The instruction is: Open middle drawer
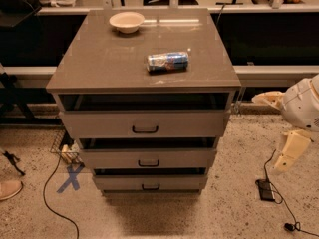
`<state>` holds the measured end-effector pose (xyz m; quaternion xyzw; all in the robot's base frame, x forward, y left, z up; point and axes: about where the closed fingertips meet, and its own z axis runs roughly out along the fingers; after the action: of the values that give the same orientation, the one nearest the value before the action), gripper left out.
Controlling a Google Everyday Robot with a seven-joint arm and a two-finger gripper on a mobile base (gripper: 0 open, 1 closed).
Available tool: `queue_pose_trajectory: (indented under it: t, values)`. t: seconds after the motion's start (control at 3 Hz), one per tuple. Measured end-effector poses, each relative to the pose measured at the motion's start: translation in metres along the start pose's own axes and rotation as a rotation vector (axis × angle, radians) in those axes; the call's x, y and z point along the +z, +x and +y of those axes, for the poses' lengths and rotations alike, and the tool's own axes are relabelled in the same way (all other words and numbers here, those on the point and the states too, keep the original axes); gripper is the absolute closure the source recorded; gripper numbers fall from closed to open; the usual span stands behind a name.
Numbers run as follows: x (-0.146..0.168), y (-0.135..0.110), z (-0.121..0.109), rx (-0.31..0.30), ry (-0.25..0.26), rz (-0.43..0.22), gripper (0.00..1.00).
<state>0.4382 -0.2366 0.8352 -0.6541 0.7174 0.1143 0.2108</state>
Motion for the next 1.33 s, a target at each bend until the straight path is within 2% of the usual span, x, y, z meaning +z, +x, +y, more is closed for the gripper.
queue_pose_trajectory:
  t: [0.33,0.67,1.0,1.33]
  values:
    - [0.035,0.009,0.001,-0.056,-0.061,-0.058,0.00]
    - [0.094,0.020,0.004,-0.138,-0.115,-0.100,0.00]
    - [0.158,0.019,0.015,-0.201,-0.137,-0.088,0.00]
    - [0.228,0.021,0.029,-0.201,-0.137,-0.076,0.00]
